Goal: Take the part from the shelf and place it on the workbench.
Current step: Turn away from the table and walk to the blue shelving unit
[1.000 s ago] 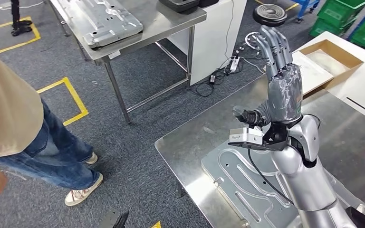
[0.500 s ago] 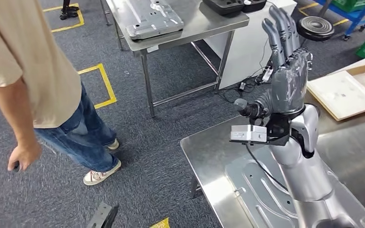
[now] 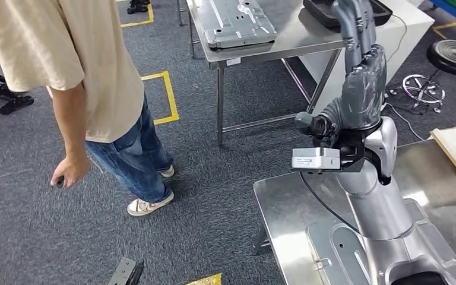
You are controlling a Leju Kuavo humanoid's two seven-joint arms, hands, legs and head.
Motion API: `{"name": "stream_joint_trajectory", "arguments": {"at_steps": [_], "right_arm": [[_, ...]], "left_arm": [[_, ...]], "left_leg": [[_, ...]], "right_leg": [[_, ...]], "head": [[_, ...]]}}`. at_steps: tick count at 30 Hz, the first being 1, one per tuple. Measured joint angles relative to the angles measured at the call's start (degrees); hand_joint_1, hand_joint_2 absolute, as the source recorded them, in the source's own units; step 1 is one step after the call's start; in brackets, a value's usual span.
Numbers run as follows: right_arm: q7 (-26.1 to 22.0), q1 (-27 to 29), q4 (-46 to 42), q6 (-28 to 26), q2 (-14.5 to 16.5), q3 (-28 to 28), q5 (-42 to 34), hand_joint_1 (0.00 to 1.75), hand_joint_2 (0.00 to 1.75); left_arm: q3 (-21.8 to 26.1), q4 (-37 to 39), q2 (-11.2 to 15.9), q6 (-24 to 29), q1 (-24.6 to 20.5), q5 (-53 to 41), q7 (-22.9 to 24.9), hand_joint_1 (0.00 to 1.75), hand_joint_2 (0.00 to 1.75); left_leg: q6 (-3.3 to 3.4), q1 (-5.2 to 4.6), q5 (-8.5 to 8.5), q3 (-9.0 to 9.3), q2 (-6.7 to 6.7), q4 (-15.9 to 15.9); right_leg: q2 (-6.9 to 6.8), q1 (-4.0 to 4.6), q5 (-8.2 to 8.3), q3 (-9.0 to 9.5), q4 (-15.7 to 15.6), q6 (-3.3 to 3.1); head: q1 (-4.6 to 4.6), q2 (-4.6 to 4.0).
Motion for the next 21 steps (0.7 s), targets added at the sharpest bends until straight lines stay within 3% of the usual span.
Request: {"name": "stream_joint_trajectory", "arguments": {"at_steps": [1, 2, 4, 5, 7, 8, 11, 13, 15, 16, 18, 19, 21], "right_arm": [[0.0, -0.1, 0.0, 0.2, 0.2, 0.0, 0.0, 0.00, 0.00], [-0.1, -0.2, 0.0, 0.4, 0.3, 0.0, -0.1, 0.00, 0.00], [-0.1, -0.2, 0.1, 0.6, 0.4, 0.0, -0.1, 0.00, 0.00], [-0.2, -0.2, 0.1, 0.6, 0.5, 0.0, -0.1, 0.00, 0.00], [-0.3, 0.1, 0.2, 0.6, 0.5, 0.0, 0.0, 0.00, 0.00], [-0.3, 0.3, 0.3, 0.6, 0.5, 0.0, 0.0, 0.00, 0.00], [-0.2, 0.4, 0.4, 0.9, 0.5, -0.2, 0.4, 0.00, 0.00], [0.0, 0.4, 0.5, 1.1, 0.5, -0.4, 0.9, 0.00, 0.00], [0.1, 0.4, 0.5, 1.3, 0.5, -0.5, 1.3, 0.00, 0.00], [0.1, 0.4, 0.5, 1.3, 0.5, -0.6, 1.3, 0.00, 0.00], [0.1, 0.5, 0.5, 1.2, 0.4, -0.7, 1.3, 0.00, 0.00], [0.1, 0.6, 0.5, 1.1, 0.4, -0.7, 1.3, 0.00, 0.00], [0.1, 1.3, 0.6, 0.9, 0.4, -0.9, 1.3, 0.00, 0.00]], "left_arm": [[0.2, 0.0, 0.0, 0.0, 0.3, -0.2, 0.2, 0.00, 0.00], [0.4, 0.0, 0.1, 0.1, 0.5, -0.4, 0.3, 0.00, 0.00], [0.7, -0.1, 0.0, 0.1, 0.7, -0.7, 0.5, 0.00, 0.00], [0.8, -0.1, 0.0, 0.1, 0.7, -0.7, 0.6, 0.00, 0.00], [1.0, -0.2, 0.0, 0.1, 1.0, -0.9, 0.7, 0.00, 0.00], [1.1, -0.2, 0.0, 0.0, 1.1, -1.1, 0.8, 0.00, 0.00], [1.6, -0.3, 0.0, -0.3, 1.2, -1.7, 1.0, 0.00, 0.00], [1.8, -0.5, -0.1, -0.6, 1.2, -2.1, 1.0, 0.00, 0.00], [1.9, -0.6, -0.2, -0.9, 1.4, -2.6, 1.0, 0.00, 0.00], [1.9, -0.7, -0.3, -1.0, 1.5, -2.7, 1.0, 0.00, 0.00], [2.0, -0.7, -0.5, -1.2, 1.6, -2.9, 1.0, 0.00, 0.00], [2.1, -0.7, -0.6, -1.2, 1.6, -3.0, 0.9, 0.00, 0.00], [2.2, -0.7, -0.7, -1.5, 1.7, -3.4, 0.6, 0.00, 0.00]], "left_leg": [[-0.34, -0.14, -0.24, -0.10, 0.47, 0.3], [-0.68, -0.29, -1.09, -0.62, 1.77, 1.6], [-1.31, -0.31, -4.31, -3.27, 5.25, 7.4], [-1.61, -0.15, -6.05, -5.14, 6.33, 11.3], [-2.04, 0.12, -6.95, -7.15, 7.12, 15.2], [-2.15, 0.20, -5.84, -6.54, 7.43, 14.1], [-1.72, -0.02, -1.28, -0.99, 10.18, 3.5], [-0.85, -0.42, -0.83, 0.47, 11.17, 0.5], [0.05, -0.41, -0.73, 0.46, 9.99, 0.3], [0.42, -0.32, -0.61, 0.54, 9.40, 0.0], [1.15, -0.11, -0.33, 0.74, 8.34, -0.4], [1.37, -0.15, -0.29, 0.74, 7.81, -0.4], [1.65, -0.23, -0.27, 0.72, 6.53, -0.4]], "right_leg": [[-0.64, -0.17, 0.12, 0.33, -0.4, -0.16], [-1.43, -0.36, 0.22, 0.69, -0.8, -0.45], [-2.99, -0.38, 0.21, 1.12, -1.1, -0.89], [-3.83, -0.31, 0.12, 1.16, -1.1, -1.05], [-5.32, -0.24, -0.07, 1.19, -1.0, -0.98], [-6.03, -0.26, -0.22, 1.25, -0.9, -0.87], [-7.82, -0.10, -0.98, 1.50, -0.3, -0.21], [-8.77, 0.31, -1.36, 1.62, -0.1, 0.31], [-9.63, 0.48, -1.61, 1.86, -0.2, 0.81], [-9.16, 0.39, -2.05, 1.89, 0.1, 1.09], [-6.29, 0.08, -4.33, 0.57, 3.3, 1.55], [-4.61, 0.01, -6.04, -0.94, 6.5, 1.62], [-3.28, 0.03, -8.81, -4.70, 13.6, 1.65]], "head": [[-0.02, 0.00], [-0.13, 0.00], [-0.31, 0.00], [-0.37, 0.00], [-0.37, 0.00], [-0.37, 0.00], [-0.36, 0.00], [-0.28, 0.00], [-0.22, 0.00], [-0.21, 0.00], [-0.18, 0.00], [-0.18, 0.00], [-0.18, 0.00]]}}
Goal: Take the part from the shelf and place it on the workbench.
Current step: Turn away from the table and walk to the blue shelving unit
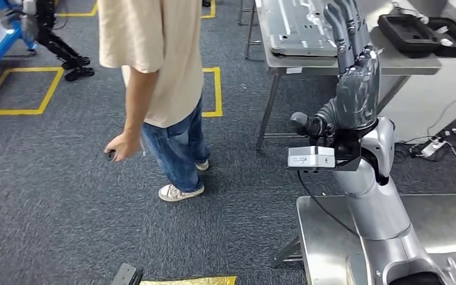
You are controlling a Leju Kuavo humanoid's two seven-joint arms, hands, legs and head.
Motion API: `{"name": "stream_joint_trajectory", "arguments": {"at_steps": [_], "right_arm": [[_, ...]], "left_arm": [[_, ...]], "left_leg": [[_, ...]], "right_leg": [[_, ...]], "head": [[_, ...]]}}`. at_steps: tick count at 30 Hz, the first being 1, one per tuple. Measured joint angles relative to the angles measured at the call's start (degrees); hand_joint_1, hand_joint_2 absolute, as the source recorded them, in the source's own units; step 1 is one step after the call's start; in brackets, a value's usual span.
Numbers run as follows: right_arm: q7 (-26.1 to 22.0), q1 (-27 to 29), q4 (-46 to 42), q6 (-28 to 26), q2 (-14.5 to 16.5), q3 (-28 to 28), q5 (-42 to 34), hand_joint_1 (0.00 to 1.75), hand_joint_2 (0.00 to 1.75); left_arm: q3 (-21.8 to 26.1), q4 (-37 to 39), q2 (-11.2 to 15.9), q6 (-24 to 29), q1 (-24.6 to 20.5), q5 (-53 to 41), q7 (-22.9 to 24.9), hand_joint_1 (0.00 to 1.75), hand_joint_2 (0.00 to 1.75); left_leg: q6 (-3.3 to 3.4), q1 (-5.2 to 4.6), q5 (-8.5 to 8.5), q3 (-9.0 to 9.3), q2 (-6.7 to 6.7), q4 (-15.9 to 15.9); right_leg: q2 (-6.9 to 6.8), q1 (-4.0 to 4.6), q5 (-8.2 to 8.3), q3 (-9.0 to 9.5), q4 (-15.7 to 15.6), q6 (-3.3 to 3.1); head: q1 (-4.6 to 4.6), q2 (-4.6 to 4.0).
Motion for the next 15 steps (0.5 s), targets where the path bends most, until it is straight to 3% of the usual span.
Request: {"name": "stream_joint_trajectory", "arguments": {"at_steps": [1, 2, 4, 6, 8, 9, 10, 12, 14, 15], "right_arm": [[0.0, 0.4, 0.1, -0.1, 0.0, 0.0, 0.0, 0.00, 0.00], [0.1, 0.7, 0.1, -0.2, 0.0, -0.1, 0.0, 0.00, 0.00], [0.1, 1.0, 0.1, -0.4, 0.0, -0.1, 0.0, 0.00, 0.00], [0.1, 1.0, 0.1, -0.6, -0.1, -0.2, 0.0, 0.00, 0.00], [0.2, 1.1, 0.1, -0.6, -0.1, -0.2, 0.0, 0.00, 0.00], [0.2, 1.1, 0.1, -0.6, -0.1, -0.2, 0.0, 0.00, 0.00], [0.2, 1.2, 0.1, -0.7, -0.1, -0.3, 0.0, 0.00, 0.00], [0.2, 1.3, 0.1, -0.9, -0.1, -0.3, 0.0, 0.00, 0.00], [0.2, 1.9, 0.1, -1.3, -0.2, -0.4, -0.1, 0.00, 0.00], [0.2, 2.4, 0.1, -1.5, -0.2, -0.4, -0.1, 0.00, 0.00]], "left_arm": [[0.0, 0.0, 0.0, -0.2, 0.1, -0.2, -0.3, 0.00, 0.00], [0.0, 0.0, 0.2, -0.4, 0.3, -0.4, -0.5, 0.00, 0.00], [0.0, 0.0, 0.4, -0.7, 0.6, -0.6, -0.9, 0.00, 0.00], [0.0, 0.0, 0.6, -0.9, 0.8, -0.6, -1.1, 0.00, 0.00], [0.1, 0.0, 0.7, -0.9, 0.9, -0.5, -1.1, 0.00, 0.00], [0.1, 0.0, 0.8, -0.9, 1.0, -0.5, -1.2, 0.00, 0.00], [0.1, 0.0, 0.9, -0.9, 1.1, -0.5, -1.2, 0.00, 0.00], [0.2, 0.0, 1.1, -0.9, 1.3, -0.5, -1.3, 0.00, 0.00], [0.2, 0.1, 1.2, -0.9, 1.5, -0.4, -1.6, 0.00, 0.00], [0.2, 0.1, 1.3, -0.9, 1.6, -0.4, -1.8, 0.00, 0.00]], "left_leg": [[0.01, -0.03, -0.01, 0.00, -0.75, 0.0], [0.01, -0.05, -0.01, 0.01, -1.49, 0.1], [-0.05, -0.03, -0.05, 0.04, -2.94, 0.3], [-0.44, -0.11, -0.04, -0.21, -4.25, 0.5], [-1.13, 0.00, 0.14, -0.58, -5.38, 0.5], [-1.53, 0.09, 0.28, -0.68, -5.98, 0.4], [-1.85, 0.14, 0.24, -0.76, -5.85, 0.5], [-2.50, 0.02, -1.26, -1.72, -3.44, 2.7], [-3.04, 0.14, -4.73, -4.59, -0.36, 9.0], [-3.28, 0.26, -6.25, -6.29, 0.23, 12.5]], "right_leg": [[0.11, 0.01, -0.07, -1.17, 1.8, -0.02], [0.13, 0.00, 0.96, -1.40, 1.7, -0.08], [0.90, -0.07, 5.28, 0.97, -4.3, -0.40], [2.99, -0.21, 8.03, 3.81, -10.9, -0.77], [3.85, -0.10, 8.19, 4.63, -13.0, -0.98], [3.30, -0.07, 8.28, 4.70, -13.2, -1.13], [2.66, -0.14, 8.40, 4.91, -13.4, -1.41], [1.22, -0.38, 8.63, 5.47, -14.0, -2.09], [-0.26, -0.31, 8.60, 5.74, -14.2, -2.54], [-1.03, -0.23, 8.53, 5.74, -14.2, -2.66]], "head": [[0.00, 0.00], [0.01, 0.00], [0.01, 0.00], [0.00, 0.00], [-0.01, 0.00], [-0.01, 0.00], [-0.02, 0.00], [-0.08, 0.00], [-0.15, 0.00], [-0.14, 0.00]]}}
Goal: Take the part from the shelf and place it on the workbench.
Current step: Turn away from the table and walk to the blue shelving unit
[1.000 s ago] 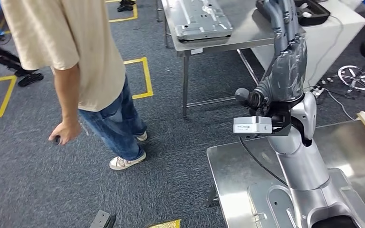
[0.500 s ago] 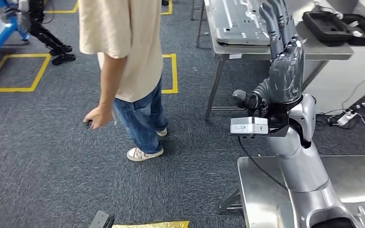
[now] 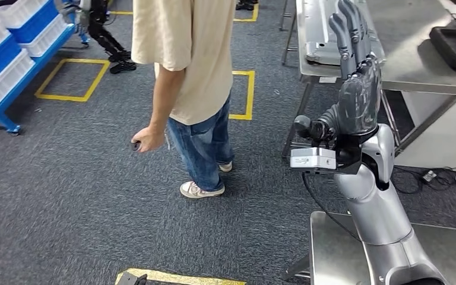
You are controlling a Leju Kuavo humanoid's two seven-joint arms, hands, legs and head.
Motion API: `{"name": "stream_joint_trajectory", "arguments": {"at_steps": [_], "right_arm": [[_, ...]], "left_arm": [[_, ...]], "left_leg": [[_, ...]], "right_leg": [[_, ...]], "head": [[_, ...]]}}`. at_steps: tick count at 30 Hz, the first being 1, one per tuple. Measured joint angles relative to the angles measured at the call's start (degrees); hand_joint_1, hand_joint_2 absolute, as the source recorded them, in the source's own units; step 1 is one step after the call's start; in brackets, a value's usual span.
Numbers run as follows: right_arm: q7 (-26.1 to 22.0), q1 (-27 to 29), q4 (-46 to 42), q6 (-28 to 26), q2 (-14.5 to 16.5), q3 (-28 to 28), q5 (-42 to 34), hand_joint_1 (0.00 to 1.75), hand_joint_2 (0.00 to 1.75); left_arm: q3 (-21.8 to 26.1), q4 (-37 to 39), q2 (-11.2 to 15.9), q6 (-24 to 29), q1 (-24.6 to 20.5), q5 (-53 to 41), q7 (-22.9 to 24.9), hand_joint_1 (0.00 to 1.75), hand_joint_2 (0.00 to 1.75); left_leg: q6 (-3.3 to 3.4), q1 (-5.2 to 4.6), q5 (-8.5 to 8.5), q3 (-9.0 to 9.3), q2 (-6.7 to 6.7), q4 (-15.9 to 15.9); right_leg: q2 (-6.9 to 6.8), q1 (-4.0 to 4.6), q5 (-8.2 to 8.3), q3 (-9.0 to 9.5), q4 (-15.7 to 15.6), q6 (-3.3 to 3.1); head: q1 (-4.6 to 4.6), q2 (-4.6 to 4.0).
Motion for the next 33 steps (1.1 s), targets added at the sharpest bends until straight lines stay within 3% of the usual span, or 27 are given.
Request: {"name": "stream_joint_trajectory", "arguments": {"at_steps": [1, 2, 3, 5, 7, 8, 10, 12, 14, 16, 17, 18, 19, 21, 23, 25, 27, 29, 31, 32, 33], "right_arm": [[0.0, 0.6, 0.0, -0.1, 0.0, 0.0, 0.0, 0.00, 0.00], [0.0, 1.1, 0.0, -0.2, 0.0, -0.1, 0.1, 0.00, 0.00], [0.0, 1.5, 0.1, -0.2, 0.0, -0.1, 0.2, 0.00, 0.00], [0.0, 1.7, 0.3, -0.3, 0.0, -0.1, 0.5, 0.00, 0.00], [0.0, 1.6, 0.5, -0.3, 0.0, -0.1, 0.8, 0.00, 0.00], [0.0, 1.6, 0.6, -0.2, 0.0, -0.1, 1.0, 0.00, 0.00], [0.0, 1.4, 0.9, -0.2, 0.1, 0.0, 1.0, 0.00, 0.00], [0.1, 1.2, 1.2, -0.2, 0.2, 0.0, 1.1, 0.00, 0.00], [0.3, 1.0, 1.5, -0.2, 0.2, 0.0, 1.1, 0.00, 0.00], [0.3, 1.1, 1.8, -0.3, 0.1, 0.0, 1.0, 0.00, 0.00], [0.3, 1.2, 2.0, -0.4, 0.2, 0.0, 1.0, 0.00, 0.00], [0.3, 1.2, 2.1, -0.4, 0.2, 0.0, 0.9, 0.00, 0.00], [0.3, 1.2, 2.2, -0.4, 0.2, 0.0, 0.9, 0.00, 0.00], [0.3, 1.1, 2.2, -0.5, 0.2, 0.0, 0.9, 0.00, 0.00], [0.3, 1.0, 2.3, -0.6, 0.2, 0.0, 0.8, 0.00, 0.00], [0.2, 0.9, 2.3, -0.9, 0.2, 0.0, 0.5, 0.00, 0.00], [-0.1, 0.7, 2.3, -1.2, 0.4, 0.0, 0.0, 0.00, 0.00], [-0.5, 0.8, 2.3, -1.4, 0.5, 0.0, -0.5, 0.00, 0.00], [-0.7, 1.0, 2.3, -1.5, 0.5, 0.0, -0.9, 0.00, 0.00], [-0.7, 1.2, 2.3, -1.5, 0.5, 0.0, -1.0, 0.00, 0.00], [-0.7, 1.2, 2.3, -1.5, 0.5, 0.0, -1.1, 0.00, 0.00]], "left_arm": [[0.0, 0.1, 0.1, 0.0, 0.3, 0.0, -0.1, 0.00, 0.00], [0.1, 0.2, 0.2, 0.1, 0.6, 0.1, -0.3, 0.00, 0.00], [0.2, 0.3, 0.3, 0.2, 0.9, 0.2, -0.5, 0.00, 0.00], [0.6, 0.5, 0.4, 0.4, 1.3, 0.4, -0.8, 0.00, 0.00], [0.9, 0.5, 0.5, 0.5, 1.3, 0.8, -1.1, 0.00, 0.00], [1.1, 0.5, 0.5, 0.5, 1.3, 0.9, -1.2, 0.00, 0.00], [1.3, 0.5, 0.4, 0.5, 1.4, 1.0, -1.3, 0.00, 0.00], [1.4, 0.5, 0.2, 0.3, 1.4, 1.0, -1.5, 0.00, 0.00], [1.4, 0.5, 0.0, 0.1, 1.2, 0.9, -1.6, 0.00, 0.00], [1.4, 0.5, -0.1, 0.0, 1.0, 0.7, -1.6, 0.00, 0.00], [1.4, 0.5, -0.2, -0.1, 1.0, 0.6, -1.6, 0.00, 0.00], [1.4, 0.5, -0.2, -0.1, 1.1, 0.5, -1.6, 0.00, 0.00], [1.4, 0.5, -0.2, -0.1, 1.1, 0.5, -1.6, 0.00, 0.00], [1.4, 0.5, -0.4, -0.1, 1.0, 0.5, -1.6, 0.00, 0.00], [1.4, 0.5, -0.5, 0.0, 0.9, 0.3, -1.5, 0.00, 0.00], [1.4, 0.5, -0.3, 0.1, 0.8, 0.0, -1.3, 0.00, 0.00], [1.4, 0.5, 0.0, 0.2, 0.7, -0.1, -1.1, 0.00, 0.00], [1.4, 0.2, 0.4, 0.5, 0.2, -0.3, -0.9, 0.00, 0.00], [1.5, -0.2, 0.7, 0.7, -0.3, -0.4, -0.6, 0.00, 0.00], [1.5, -0.4, 0.8, 0.8, -0.4, -0.4, -0.5, 0.00, 0.00], [1.5, -0.6, 0.9, 0.9, -0.4, -0.5, -0.4, 0.00, 0.00]], "left_leg": [[-0.19, 0.09, -0.75, -1.16, 0.29, 2.5], [-0.31, 0.15, -0.47, -1.33, 0.45, 3.0], [-0.34, 0.18, 0.80, -0.32, 0.71, 1.3], [-0.02, 0.00, 3.87, 3.73, 2.48, -6.1], [0.77, -0.41, 5.14, 6.24, 3.93, -11.1], [1.19, -0.64, 5.03, 6.40, 3.94, -11.7], [1.92, -0.54, 5.38, 6.40, 2.44, -12.1], [2.60, -0.27, 5.76, 6.67, 1.23, -12.6], [3.09, -0.20, 5.98, 6.74, 0.12, -12.8], [3.29, -0.28, 6.03, 6.68, -1.23, -12.7], [3.30, -0.32, 6.02, 6.67, -1.99, -12.7], [3.28, -0.33, 6.01, 6.68, -2.76, -12.5], [3.24, -0.33, 5.99, 6.72, -3.53, -12.5], [3.03, -0.32, 5.95, 6.58, -4.94, -12.2], [2.41, -0.12, 6.11, 6.08, -6.14, -12.2], [1.56, 0.10, 6.37, 5.69, -7.15, -12.4], [0.94, -0.14, 5.53, 5.08, -4.99, -11.1], [0.50, -0.23, 2.50, 2.53, -1.22, -5.5], [0.13, 0.00, -0.34, -0.93, 0.14, 1.5], [-0.01, 0.09, -0.42, -1.67, 0.34, 3.0], [-0.12, 0.18, 0.51, -1.30, 0.55, 2.4]], "right_leg": [[-0.74, 0.04, -0.08, 0.00, 0.1, -0.01], [-1.46, 0.07, -0.18, 0.00, 0.1, 0.02], [-2.13, 0.07, -0.32, 0.01, 0.2, 0.11], [-3.40, 0.19, -0.72, 0.12, 0.5, 0.45], [-4.51, 0.56, -1.07, 0.24, 0.8, 0.92], [-5.06, 0.75, -1.15, 0.33, 0.7, 1.17], [-5.87, 0.77, -1.38, 0.64, 0.6, 1.72], [-3.83, 0.47, -2.98, 0.13, 2.4, 2.25], [-0.44, 0.27, -6.47, -2.73, 8.6, 2.47], [0.83, 0.28, -8.77, -6.25, 15.4, 2.50], [1.00, 0.29, -8.32, -6.96, 16.3, 2.46], [1.14, 0.28, -6.79, -6.64, 15.1, 2.35], [1.59, 0.28, -4.48, -5.31, 11.9, 2.15], [4.08, 0.17, -1.02, -2.15, 4.4, 1.60], [5.67, 0.22, -0.31, -0.83, 1.0, 1.31], [4.62, 0.22, -0.21, -0.58, 0.5, 1.06], [3.13, -0.01, 0.06, 0.03, -0.2, 0.54], [1.39, 0.09, 0.11, 0.47, -0.6, 0.10], [-0.33, 0.26, -0.06, 0.56, -0.5, -0.09], [-1.13, 0.27, -0.17, 0.60, -0.5, -0.07], [-1.87, 0.25, -0.31, 0.66, -0.4, 0.01]], "head": [[-0.01, 0.00], [-0.01, 0.00], [-0.01, 0.00], [-0.02, 0.00], [0.02, 0.00], [0.05, 0.00], [0.05, 0.00], [0.06, 0.00], [0.07, 0.00], [0.07, 0.00], [0.06, 0.00], [0.07, 0.00], [0.08, 0.00], [0.08, 0.00], [0.08, 0.00], [0.08, 0.00], [0.03, 0.00], [-0.01, 0.00], [-0.02, 0.00], [-0.02, 0.00], [-0.03, 0.00]]}}
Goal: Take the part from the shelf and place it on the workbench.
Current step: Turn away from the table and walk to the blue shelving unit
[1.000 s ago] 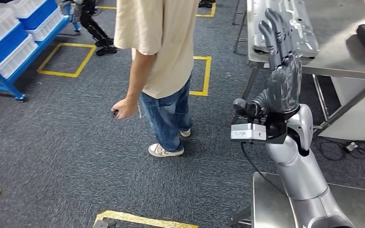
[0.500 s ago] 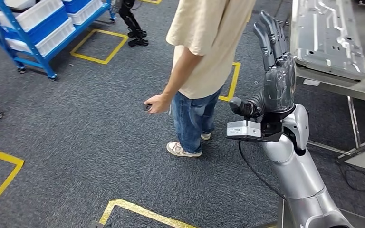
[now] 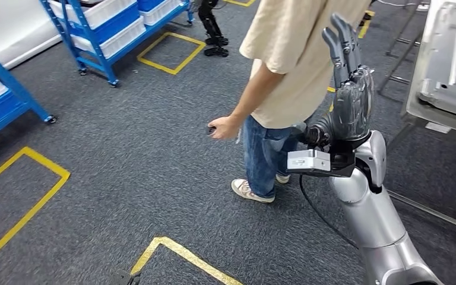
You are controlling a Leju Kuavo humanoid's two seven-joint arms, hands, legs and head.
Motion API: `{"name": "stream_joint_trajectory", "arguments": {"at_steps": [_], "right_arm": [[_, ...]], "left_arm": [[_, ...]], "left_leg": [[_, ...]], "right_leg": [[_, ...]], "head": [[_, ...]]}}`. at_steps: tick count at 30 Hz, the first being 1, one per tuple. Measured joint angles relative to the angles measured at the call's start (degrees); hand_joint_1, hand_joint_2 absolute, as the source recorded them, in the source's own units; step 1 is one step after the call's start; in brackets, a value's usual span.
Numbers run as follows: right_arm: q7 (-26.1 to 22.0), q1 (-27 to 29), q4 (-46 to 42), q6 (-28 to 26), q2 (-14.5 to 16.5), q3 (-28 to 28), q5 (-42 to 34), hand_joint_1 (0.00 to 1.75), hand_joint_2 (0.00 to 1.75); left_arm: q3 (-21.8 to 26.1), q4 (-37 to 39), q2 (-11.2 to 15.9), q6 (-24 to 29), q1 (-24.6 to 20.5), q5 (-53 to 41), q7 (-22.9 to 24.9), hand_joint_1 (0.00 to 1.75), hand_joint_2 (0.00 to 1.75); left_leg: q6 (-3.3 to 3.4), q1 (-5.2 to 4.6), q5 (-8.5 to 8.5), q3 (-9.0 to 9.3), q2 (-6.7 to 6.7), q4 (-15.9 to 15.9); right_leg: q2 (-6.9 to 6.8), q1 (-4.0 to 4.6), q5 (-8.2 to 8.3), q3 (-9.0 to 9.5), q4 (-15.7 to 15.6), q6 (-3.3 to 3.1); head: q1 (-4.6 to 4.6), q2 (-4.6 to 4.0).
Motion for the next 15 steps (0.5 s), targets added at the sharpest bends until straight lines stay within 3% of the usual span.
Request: {"name": "stream_joint_trajectory", "arguments": {"at_steps": [1, 3, 5, 8, 10, 12, 14, 15], "right_arm": [[0.0, 0.0, 0.0, 0.0, 0.0, 0.0, 0.0, 0.00, 0.00], [-0.1, -0.1, 0.0, 0.0, 0.1, 0.0, -0.1, 0.00, 0.00], [-0.2, -0.2, 0.0, 0.0, 0.1, 0.0, -0.1, 0.00, 0.00], [-0.2, -0.2, 0.0, 0.0, 0.2, 0.0, -0.1, 0.00, 0.00], [-0.3, -0.2, 0.1, 0.0, 0.3, 0.0, -0.2, 0.00, 0.00], [-0.4, 0.0, 0.1, 0.0, 0.2, 0.0, -0.2, 0.00, 0.00], [-0.5, 0.4, 0.2, 0.0, 0.2, -0.1, -0.2, 0.00, 0.00], [-0.5, 0.6, 0.3, 0.0, 0.2, -0.1, -0.2, 0.00, 0.00]], "left_arm": [[0.0, -0.2, 0.1, 0.0, 0.0, 0.0, 0.1, 0.00, 0.00], [0.0, -0.7, 0.2, 0.1, -0.1, 0.0, 0.4, 0.00, 0.00], [0.0, -1.3, 0.2, 0.0, -0.2, 0.0, 0.6, 0.00, 0.00], [0.1, -1.4, 0.1, -0.1, 0.1, -0.2, 0.7, 0.00, 0.00], [0.2, -1.4, 0.1, -0.2, 0.2, -0.2, 0.8, 0.00, 0.00], [0.3, -1.4, 0.2, -0.2, 0.1, -0.3, 0.8, 0.00, 0.00], [0.3, -1.4, 0.2, -0.2, 0.0, -0.3, 0.8, 0.00, 0.00], [0.3, -1.4, 0.2, -0.3, 0.1, -0.3, 0.8, 0.00, 0.00]], "left_leg": [[-0.06, 0.09, 1.77, 1.52, 0.53, -2.8], [0.14, -0.09, 4.56, 5.34, 2.93, -10.2], [0.86, -0.51, 5.12, 6.90, 4.19, -13.7], [2.01, -0.61, 5.29, 6.85, 2.33, -14.0], [2.74, -0.45, 5.61, 7.01, 1.08, -14.4], [3.21, -0.45, 5.76, 6.96, -0.14, -14.6], [3.41, -0.62, 5.79, 6.89, -1.58, -14.5], [3.43, -0.71, 5.79, 6.91, -2.34, -14.5]], "right_leg": [[-0.69, -0.02, -0.19, 0.09, 0.1, 0.13], [-1.88, 0.18, -0.72, 0.18, 0.6, 0.62], [-2.87, 0.60, -1.14, 0.20, 0.9, 1.16], [-3.85, 0.68, -1.59, 0.49, 1.0, 1.83], [-1.43, 0.30, -3.58, -0.50, 3.6, 2.25], [1.82, 0.11, -7.29, -3.95, 10.7, 2.35], [2.80, 0.10, -9.33, -7.43, 17.1, 2.25], [2.91, 0.10, -8.74, -7.97, 17.6, 2.13]], "head": [[0.00, 0.00], [0.02, 0.00], [0.07, 0.00], [0.10, 0.00], [0.11, 0.00], [0.11, 0.00], [0.10, 0.00], [0.11, 0.00]]}}
